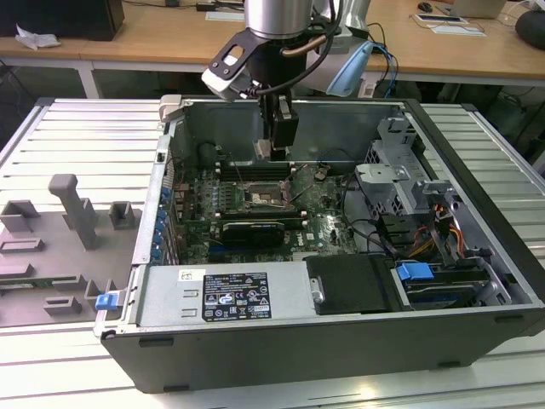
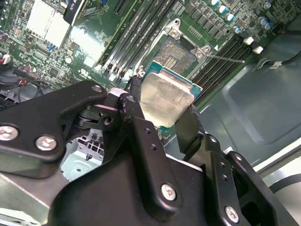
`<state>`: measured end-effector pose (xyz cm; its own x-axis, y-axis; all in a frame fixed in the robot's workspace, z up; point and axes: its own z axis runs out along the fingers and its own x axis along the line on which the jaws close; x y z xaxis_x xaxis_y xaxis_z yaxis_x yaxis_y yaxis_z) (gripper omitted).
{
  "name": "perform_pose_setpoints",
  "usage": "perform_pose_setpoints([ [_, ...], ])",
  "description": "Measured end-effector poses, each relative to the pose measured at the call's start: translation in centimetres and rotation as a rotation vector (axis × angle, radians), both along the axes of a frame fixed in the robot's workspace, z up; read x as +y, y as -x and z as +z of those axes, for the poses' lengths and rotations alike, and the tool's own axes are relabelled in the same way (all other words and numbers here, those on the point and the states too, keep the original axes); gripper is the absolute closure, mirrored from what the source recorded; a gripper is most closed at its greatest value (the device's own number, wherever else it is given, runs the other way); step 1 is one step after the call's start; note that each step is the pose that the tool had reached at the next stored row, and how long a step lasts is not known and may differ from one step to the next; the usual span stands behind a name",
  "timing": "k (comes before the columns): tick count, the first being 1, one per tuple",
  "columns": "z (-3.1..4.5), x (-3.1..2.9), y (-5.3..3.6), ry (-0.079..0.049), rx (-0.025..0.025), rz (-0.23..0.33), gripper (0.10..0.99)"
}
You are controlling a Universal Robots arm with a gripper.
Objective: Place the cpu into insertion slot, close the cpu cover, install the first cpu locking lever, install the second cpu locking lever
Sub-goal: 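Place the cpu into insertion slot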
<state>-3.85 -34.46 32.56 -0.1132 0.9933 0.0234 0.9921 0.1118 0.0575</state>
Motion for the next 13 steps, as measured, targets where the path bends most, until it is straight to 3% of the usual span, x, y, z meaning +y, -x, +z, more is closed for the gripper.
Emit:
perform_pose_setpoints([
  [13,-0.92,0.00,0.02,0.000,0.0000,0.000,0.553],
])
